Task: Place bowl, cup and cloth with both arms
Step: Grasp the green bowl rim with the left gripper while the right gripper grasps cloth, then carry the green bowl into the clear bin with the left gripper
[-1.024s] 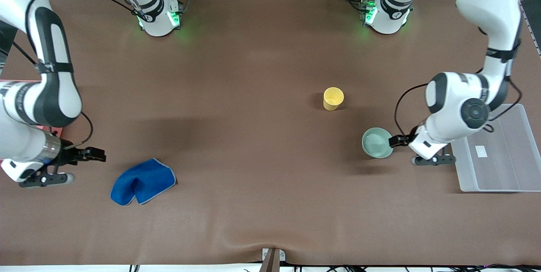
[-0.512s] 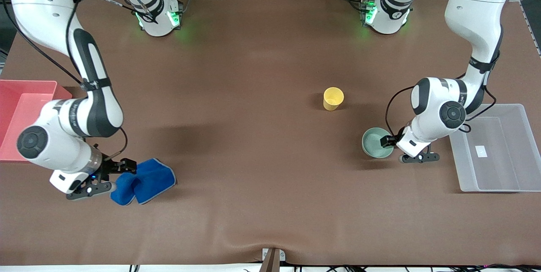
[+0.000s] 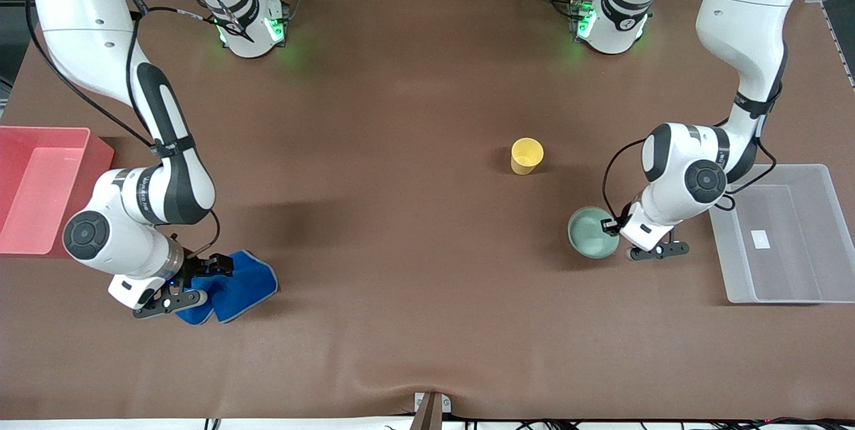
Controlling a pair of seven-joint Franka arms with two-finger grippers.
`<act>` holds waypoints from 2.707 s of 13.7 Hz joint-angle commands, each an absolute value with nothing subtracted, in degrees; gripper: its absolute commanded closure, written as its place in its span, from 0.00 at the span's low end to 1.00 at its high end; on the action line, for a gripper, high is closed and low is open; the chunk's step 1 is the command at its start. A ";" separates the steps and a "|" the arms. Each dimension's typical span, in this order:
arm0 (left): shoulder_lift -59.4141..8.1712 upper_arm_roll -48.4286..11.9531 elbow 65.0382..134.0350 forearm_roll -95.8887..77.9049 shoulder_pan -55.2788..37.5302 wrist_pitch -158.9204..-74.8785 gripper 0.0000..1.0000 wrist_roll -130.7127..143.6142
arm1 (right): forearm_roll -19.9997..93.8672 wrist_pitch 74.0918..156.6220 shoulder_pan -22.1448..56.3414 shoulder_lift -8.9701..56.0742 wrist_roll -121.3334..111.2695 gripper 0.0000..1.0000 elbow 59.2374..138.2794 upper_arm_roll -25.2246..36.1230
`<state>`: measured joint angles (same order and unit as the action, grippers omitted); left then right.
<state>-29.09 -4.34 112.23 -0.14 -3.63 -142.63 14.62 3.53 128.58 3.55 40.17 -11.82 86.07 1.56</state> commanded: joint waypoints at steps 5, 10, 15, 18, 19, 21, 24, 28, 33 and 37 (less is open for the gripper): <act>-25.49 -3.78 97.85 -1.06 -0.71 -119.74 1.00 14.59 | 7.63 129.02 2.99 42.89 0.08 0.00 84.73 1.49; -20.75 -3.87 95.80 -0.88 7.62 -112.96 1.00 4.60 | 12.57 130.16 2.37 43.68 6.06 0.00 84.81 1.49; -19.60 -3.78 95.89 -0.36 18.87 -111.09 1.00 -8.67 | 12.48 133.33 1.76 44.91 6.06 0.00 84.90 1.49; -20.56 -3.78 95.89 0.26 25.12 -111.71 1.00 -13.26 | 12.39 133.59 1.85 45.09 5.89 0.37 84.90 1.49; -21.35 -3.78 95.89 0.96 26.53 -112.06 1.00 -15.19 | 12.13 133.59 1.93 45.09 5.71 0.53 84.90 1.49; -22.32 -3.87 96.15 1.05 29.08 -113.73 1.00 -18.18 | 11.78 133.59 2.20 45.09 5.27 0.73 84.90 1.58; -23.99 -3.87 98.34 1.14 30.76 -117.06 1.00 -19.34 | 11.69 133.59 2.37 45.00 5.10 1.00 84.90 1.58; -26.09 -4.04 101.77 0.71 33.39 -123.29 1.00 -23.28 | 10.37 133.59 2.72 44.65 4.92 1.00 84.90 1.58; -29.35 -4.04 102.92 0.35 33.49 -128.14 1.00 -23.73 | 9.32 132.89 3.78 42.89 5.01 1.00 85.34 1.67; -31.02 -4.22 105.20 0.35 33.49 -132.70 1.00 -23.91 | 8.18 130.62 3.87 40.61 4.75 1.00 85.43 1.67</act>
